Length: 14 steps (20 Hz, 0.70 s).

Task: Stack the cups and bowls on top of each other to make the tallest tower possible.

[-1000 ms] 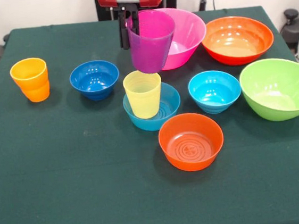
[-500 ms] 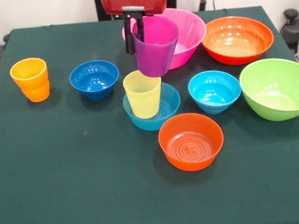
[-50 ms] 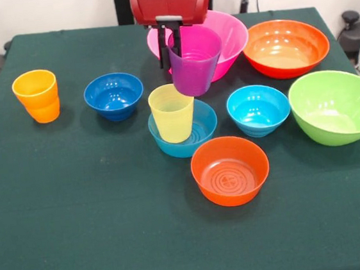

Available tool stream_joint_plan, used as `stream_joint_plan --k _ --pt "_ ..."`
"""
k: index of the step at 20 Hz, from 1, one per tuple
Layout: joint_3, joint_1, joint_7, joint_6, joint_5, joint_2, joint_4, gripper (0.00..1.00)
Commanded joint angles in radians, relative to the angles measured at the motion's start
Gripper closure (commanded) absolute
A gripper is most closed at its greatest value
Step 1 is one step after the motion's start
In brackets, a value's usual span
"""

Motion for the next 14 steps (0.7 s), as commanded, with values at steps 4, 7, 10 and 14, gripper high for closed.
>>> stream_joint_plan --k 4,7,10,14 --pt "-0.010 0.014 -0.015 -0.018 -0.065 0.021 -0.004 1.00" --pt "-0.010 0.014 -0.015 -0.017 -0.064 0.018 -0.002 1.00" --pt "-0.007 0.011 -0.019 -0.013 -0.062 0.015 0.000 1.00" --pt "-0.001 0.004 -0.026 -0.014 -0.062 0.016 0.002 1.00"
